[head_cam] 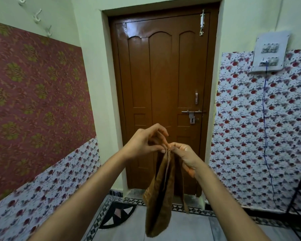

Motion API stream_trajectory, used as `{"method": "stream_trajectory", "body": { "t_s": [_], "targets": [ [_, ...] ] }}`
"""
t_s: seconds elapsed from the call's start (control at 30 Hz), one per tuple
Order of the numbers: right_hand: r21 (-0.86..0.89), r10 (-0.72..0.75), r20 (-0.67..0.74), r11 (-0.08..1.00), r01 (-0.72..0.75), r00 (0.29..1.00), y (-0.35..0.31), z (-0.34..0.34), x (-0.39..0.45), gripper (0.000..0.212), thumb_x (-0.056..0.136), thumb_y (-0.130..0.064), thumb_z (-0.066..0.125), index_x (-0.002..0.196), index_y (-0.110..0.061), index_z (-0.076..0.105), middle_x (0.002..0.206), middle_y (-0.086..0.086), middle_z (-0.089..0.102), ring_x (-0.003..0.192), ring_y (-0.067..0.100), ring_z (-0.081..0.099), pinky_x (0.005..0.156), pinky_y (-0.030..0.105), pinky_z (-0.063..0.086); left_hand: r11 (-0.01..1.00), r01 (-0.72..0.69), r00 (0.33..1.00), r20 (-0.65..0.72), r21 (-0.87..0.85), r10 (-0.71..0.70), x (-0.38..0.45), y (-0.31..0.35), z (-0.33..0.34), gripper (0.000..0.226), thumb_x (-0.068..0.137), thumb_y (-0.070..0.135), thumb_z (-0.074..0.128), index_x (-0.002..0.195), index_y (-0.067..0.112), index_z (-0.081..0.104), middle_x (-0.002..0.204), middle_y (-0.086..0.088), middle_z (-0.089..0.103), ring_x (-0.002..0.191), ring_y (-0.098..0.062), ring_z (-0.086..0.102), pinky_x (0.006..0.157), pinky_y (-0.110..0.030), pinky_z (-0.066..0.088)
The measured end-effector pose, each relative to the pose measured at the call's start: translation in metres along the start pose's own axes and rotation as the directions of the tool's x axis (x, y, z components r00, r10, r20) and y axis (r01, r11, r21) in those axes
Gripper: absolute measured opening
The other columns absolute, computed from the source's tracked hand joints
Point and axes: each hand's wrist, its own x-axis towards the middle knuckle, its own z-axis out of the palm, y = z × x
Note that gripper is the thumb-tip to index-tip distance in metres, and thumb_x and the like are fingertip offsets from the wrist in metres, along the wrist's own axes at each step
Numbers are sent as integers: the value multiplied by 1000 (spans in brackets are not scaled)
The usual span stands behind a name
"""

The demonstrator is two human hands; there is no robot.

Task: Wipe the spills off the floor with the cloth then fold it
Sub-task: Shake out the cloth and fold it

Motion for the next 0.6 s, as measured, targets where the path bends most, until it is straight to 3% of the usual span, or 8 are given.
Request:
{"method": "stream_trajectory", "body": {
  "t_s": [0.07, 0.17, 0.27, 0.43, 0.5, 0.6],
  "targets": [
    [45, 44, 16, 998, -44, 999, 3, 1, 0, 26, 70, -24, 64, 89, -6, 63, 64, 2, 65, 58, 10, 62, 58, 21, 52, 1000, 16, 1000, 8, -12, -16, 0, -1, 0, 45, 76, 3, 72, 103, 29, 47, 98, 4, 62, 84, -9, 70, 81, -25, 56],
    [123, 73, 23, 990, -75, 997, 8, 3, 0, 14, 86, -18, 55, 88, -6, 61, 58, 1, 63, 50, 8, 60, 52, 19, 51, 997, -1, 998, 65, -73, 6, 0, -2, -1, 42, 75, 2, 72, 105, 21, 49, 90, 0, 65, 83, -12, 69, 79, -26, 56],
    [193, 94, 27, 976, -97, 995, 8, 3, 2, 17, 93, -13, 47, 90, -4, 62, 59, 3, 65, 49, 9, 61, 49, 19, 51, 997, -11, 994, 111, -82, 20, -1, 0, 0, 38, 75, 1, 73, 103, 17, 53, 87, 1, 67, 84, -10, 68, 78, -24, 55],
    [65, 148, 4, 987, -148, 989, 5, 6, 6, 22, 92, -17, 50, 77, -8, 63, 60, 3, 58, 50, 10, 56, 51, 20, 48, 999, -43, 996, 84, 15, 42, 2, 3, 4, 38, 76, 7, 73, 103, 26, 54, 96, 1, 63, 87, -9, 67, 78, -34, 58],
    [52, 178, -7, 983, -177, 984, 5, 7, 7, 23, 92, -17, 52, 74, -9, 63, 61, 4, 56, 51, 12, 54, 52, 21, 47, 999, -23, 997, 71, 40, 20, 4, 4, 5, 38, 77, 7, 72, 106, 25, 56, 99, 7, 61, 84, -5, 68, 79, -30, 57],
    [46, 206, -28, 978, -205, 978, 7, 7, 7, 18, 91, -10, 54, 75, -7, 63, 65, 7, 57, 52, 13, 56, 50, 20, 49, 989, -13, 983, 181, 149, -14, 7, 5, 5, 39, 80, 7, 70, 116, 19, 60, 94, 20, 61, 87, -2, 67, 82, -21, 55]
  ]
}}
